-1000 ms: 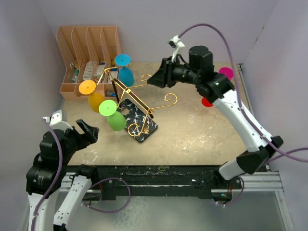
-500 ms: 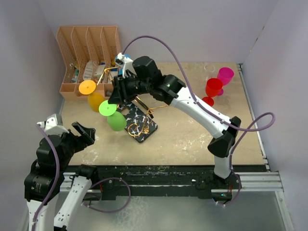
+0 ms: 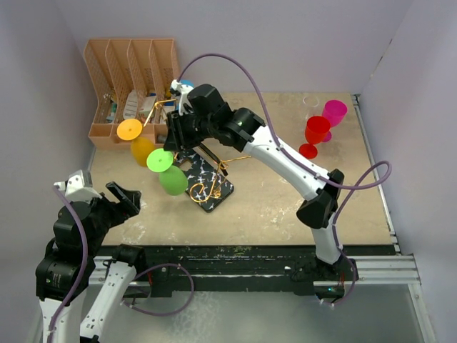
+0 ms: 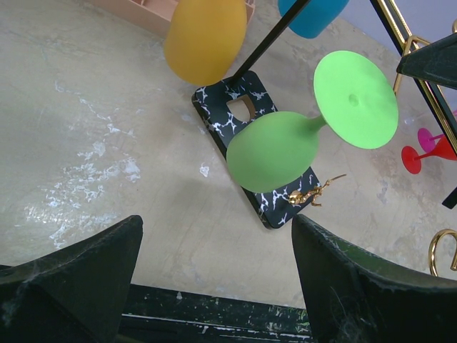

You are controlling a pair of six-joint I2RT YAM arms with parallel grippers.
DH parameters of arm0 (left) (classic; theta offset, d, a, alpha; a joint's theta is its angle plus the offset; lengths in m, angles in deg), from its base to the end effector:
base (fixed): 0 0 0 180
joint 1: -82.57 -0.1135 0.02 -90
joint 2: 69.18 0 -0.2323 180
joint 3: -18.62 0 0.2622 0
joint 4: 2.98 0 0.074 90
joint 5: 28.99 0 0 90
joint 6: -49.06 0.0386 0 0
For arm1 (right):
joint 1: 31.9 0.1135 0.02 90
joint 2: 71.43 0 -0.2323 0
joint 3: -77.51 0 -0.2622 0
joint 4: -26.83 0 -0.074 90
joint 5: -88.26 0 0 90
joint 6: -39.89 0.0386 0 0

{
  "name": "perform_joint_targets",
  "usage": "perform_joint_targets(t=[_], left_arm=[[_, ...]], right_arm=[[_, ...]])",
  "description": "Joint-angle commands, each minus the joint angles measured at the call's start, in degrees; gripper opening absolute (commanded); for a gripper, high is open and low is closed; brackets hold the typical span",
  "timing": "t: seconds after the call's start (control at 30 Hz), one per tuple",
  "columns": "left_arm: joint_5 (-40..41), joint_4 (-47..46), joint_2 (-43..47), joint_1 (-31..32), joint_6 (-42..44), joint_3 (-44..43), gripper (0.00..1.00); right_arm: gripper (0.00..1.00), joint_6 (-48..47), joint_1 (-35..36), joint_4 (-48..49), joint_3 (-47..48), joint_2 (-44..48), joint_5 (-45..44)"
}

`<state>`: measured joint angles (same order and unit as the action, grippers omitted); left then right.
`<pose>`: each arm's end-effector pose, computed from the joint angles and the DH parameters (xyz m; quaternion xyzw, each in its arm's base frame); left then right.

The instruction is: Take the wine glass off the wine glass rack

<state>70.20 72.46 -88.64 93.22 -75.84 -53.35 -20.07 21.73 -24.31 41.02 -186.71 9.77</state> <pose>0.0638 -0.0057 0.3553 -0.2178 0.8030 -0.1516 0.5336 0.2626 0.3695 0.4040 -0.2237 0.8004 0.4290 0.3539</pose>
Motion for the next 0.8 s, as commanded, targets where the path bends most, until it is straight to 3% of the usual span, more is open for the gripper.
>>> perform_joint_targets(t=[0.0,0.47,0.77], left_arm=[[0.42,-0.87,-0.18,0.11,-0.07,-0.37,0.87],[0.21,-0.87,-0.22,0.15,-0.07,-0.37,0.88],[0.3,-0.87,0.01,0.15,-0.08,-0.41,0.88]], right_arm=[[0.41,-1.19,0.19,-0.35,3.79,-0.54,0.04],[0.4,-2.05,1.58,-1.42,5.07,-2.07,3.2],[0.38,-1.73,2.71,1.12,0.33,1.38,4.87]])
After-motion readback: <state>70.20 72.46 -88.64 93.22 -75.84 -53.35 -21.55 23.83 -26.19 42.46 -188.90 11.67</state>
